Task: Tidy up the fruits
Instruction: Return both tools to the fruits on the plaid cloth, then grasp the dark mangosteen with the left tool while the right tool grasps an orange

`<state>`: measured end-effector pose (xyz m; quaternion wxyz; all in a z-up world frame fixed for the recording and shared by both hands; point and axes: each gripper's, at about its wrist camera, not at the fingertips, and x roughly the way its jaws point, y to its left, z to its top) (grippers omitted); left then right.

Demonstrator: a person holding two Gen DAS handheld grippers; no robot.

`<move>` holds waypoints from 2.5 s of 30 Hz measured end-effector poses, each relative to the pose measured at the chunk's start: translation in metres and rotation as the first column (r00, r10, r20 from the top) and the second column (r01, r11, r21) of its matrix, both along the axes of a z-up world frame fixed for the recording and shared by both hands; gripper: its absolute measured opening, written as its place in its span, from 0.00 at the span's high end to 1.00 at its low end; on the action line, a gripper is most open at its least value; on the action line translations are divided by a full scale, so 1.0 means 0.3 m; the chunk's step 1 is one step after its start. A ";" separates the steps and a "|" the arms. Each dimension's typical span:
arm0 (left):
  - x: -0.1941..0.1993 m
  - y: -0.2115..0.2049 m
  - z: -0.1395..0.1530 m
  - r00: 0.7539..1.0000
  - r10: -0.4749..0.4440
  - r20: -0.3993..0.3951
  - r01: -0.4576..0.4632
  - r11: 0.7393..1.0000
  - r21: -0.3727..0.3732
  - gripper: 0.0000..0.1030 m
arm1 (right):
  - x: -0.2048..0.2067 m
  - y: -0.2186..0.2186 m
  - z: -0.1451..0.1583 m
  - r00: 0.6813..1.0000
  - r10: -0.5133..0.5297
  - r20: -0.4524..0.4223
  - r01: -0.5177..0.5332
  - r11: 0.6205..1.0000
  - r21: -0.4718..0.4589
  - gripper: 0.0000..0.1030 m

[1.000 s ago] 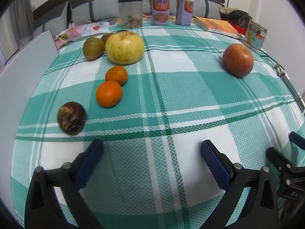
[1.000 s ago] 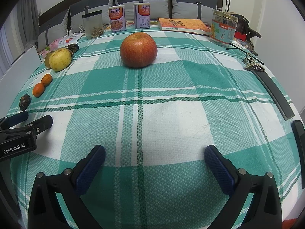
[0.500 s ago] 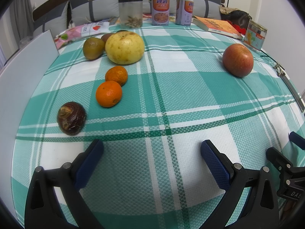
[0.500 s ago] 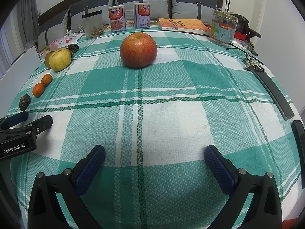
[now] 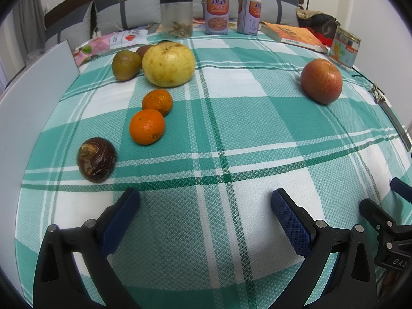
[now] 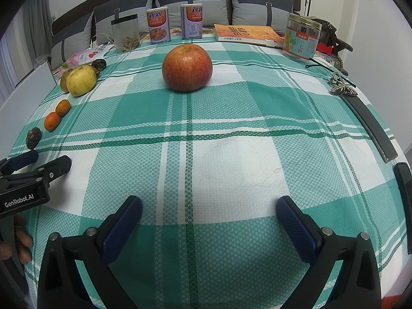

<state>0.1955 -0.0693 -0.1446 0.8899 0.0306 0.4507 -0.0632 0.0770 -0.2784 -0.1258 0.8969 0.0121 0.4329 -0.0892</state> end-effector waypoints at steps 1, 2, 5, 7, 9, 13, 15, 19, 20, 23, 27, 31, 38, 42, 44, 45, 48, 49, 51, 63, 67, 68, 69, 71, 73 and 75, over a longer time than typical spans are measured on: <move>0.000 -0.001 0.000 1.000 -0.002 -0.002 0.002 1.000 0.000 0.00 | 0.000 0.000 0.000 1.000 0.000 0.000 0.000 1.000 0.000 0.00; -0.003 -0.001 0.000 1.000 -0.007 -0.005 0.007 1.000 0.001 0.00 | 0.000 0.000 0.000 1.000 0.000 0.000 0.000 1.000 0.000 0.00; -0.016 0.000 0.003 0.999 -0.019 -0.036 0.019 1.000 0.005 0.00 | 0.000 0.000 0.000 1.000 0.000 0.000 0.000 1.000 0.000 0.00; -0.042 0.003 0.005 0.997 -0.042 -0.065 0.043 0.999 0.012 0.00 | 0.000 0.000 0.000 1.000 0.000 0.000 0.000 1.000 0.000 0.00; -0.088 0.014 0.007 0.992 -0.090 -0.084 0.091 0.996 0.017 0.00 | 0.000 -0.001 0.000 1.000 0.000 0.000 0.000 1.000 0.000 0.00; -0.187 0.056 0.008 0.978 -0.187 -0.098 0.189 0.982 0.014 0.00 | 0.000 0.000 0.000 1.000 0.000 0.000 0.000 1.000 0.000 0.00; -0.230 0.077 0.009 0.971 -0.219 -0.092 0.221 0.975 0.011 0.00 | 0.000 0.000 0.000 1.000 0.000 0.000 0.000 1.000 0.000 0.00; -0.272 0.097 0.009 0.968 -0.242 -0.070 0.243 0.970 0.009 0.00 | 0.000 0.000 0.000 1.000 0.000 0.000 0.000 1.000 -0.001 0.00; -0.273 0.097 0.009 0.969 -0.237 -0.066 0.238 0.971 0.009 0.00 | 0.000 0.000 0.000 1.000 0.000 0.000 0.000 1.000 -0.001 0.00; -0.279 0.099 0.009 0.975 -0.217 -0.055 0.218 0.976 0.008 0.00 | 0.000 0.000 0.000 1.000 0.000 0.000 0.000 1.000 0.000 0.00; -0.284 0.105 0.007 0.976 -0.213 -0.044 0.213 0.977 0.004 0.00 | 0.000 0.000 0.000 1.000 -0.001 0.000 0.001 1.000 -0.001 0.00; -0.290 0.107 0.006 0.977 -0.211 -0.032 0.211 0.977 0.002 0.00 | 0.001 0.000 0.000 1.000 -0.001 -0.001 0.001 1.000 -0.001 0.00; -0.288 0.139 0.016 0.985 -0.172 -0.018 0.171 0.984 -0.039 0.02 | 0.001 0.000 0.000 1.000 -0.001 0.000 0.001 1.000 -0.001 0.00; -0.248 0.239 0.040 0.997 -0.074 -0.014 0.071 0.985 -0.159 0.02 | 0.001 0.000 0.000 1.000 -0.001 0.000 0.001 1.000 -0.001 0.00; -0.208 0.289 0.056 1.000 -0.029 -0.011 0.026 0.982 -0.188 0.02 | 0.001 0.000 -0.001 1.000 -0.001 -0.001 0.001 1.000 -0.002 0.00; -0.197 0.299 0.061 1.000 -0.019 -0.009 0.016 0.981 -0.191 0.02 | 0.001 0.000 -0.001 1.000 -0.001 -0.001 0.001 1.000 -0.002 0.00; -0.119 0.328 0.081 1.000 0.005 -0.006 -0.006 0.982 -0.190 0.02 | 0.002 -0.001 -0.001 1.000 -0.001 0.000 0.001 1.000 -0.001 0.00; -0.097 0.328 0.085 1.000 0.002 -0.001 -0.002 0.983 -0.183 0.02 | 0.001 0.000 -0.001 1.000 -0.001 -0.001 0.001 1.000 -0.001 0.00; -0.039 0.316 0.088 1.000 -0.006 0.011 0.007 0.991 -0.134 0.03 | 0.002 -0.001 -0.001 1.000 -0.001 0.000 0.001 1.000 -0.001 0.00; 0.099 0.329 0.038 1.000 -0.010 0.017 0.011 0.998 -0.061 0.13 | 0.002 0.000 -0.001 1.000 -0.001 -0.001 0.001 1.000 -0.002 0.00; 0.105 0.314 0.029 0.999 -0.039 0.022 0.039 0.999 -0.032 0.54 | 0.003 0.000 -0.001 1.000 -0.001 -0.001 0.001 1.000 -0.002 0.00; 0.104 0.317 0.030 0.999 -0.037 0.020 0.038 0.999 -0.034 0.56 | 0.003 0.000 0.000 1.000 -0.001 -0.001 0.001 1.000 -0.002 0.00; 0.099 0.325 0.035 0.999 -0.039 0.020 0.040 0.998 -0.051 0.56 | 0.003 0.000 -0.001 1.000 -0.002 -0.001 0.002 1.000 -0.002 0.00; 0.080 0.345 0.046 0.999 -0.035 0.024 0.037 0.996 -0.076 0.57 | 0.003 0.000 -0.001 1.000 -0.002 -0.001 0.002 1.000 -0.002 0.00; 0.053 0.362 0.058 0.999 -0.029 0.025 0.031 0.996 -0.081 0.57 | 0.003 0.000 -0.001 1.000 -0.002 -0.001 0.002 1.000 -0.002 0.00; 0.016 0.386 0.071 1.000 -0.027 0.016 0.028 0.995 -0.093 0.57 | 0.003 0.000 -0.001 1.000 -0.002 -0.001 0.002 1.000 -0.002 0.00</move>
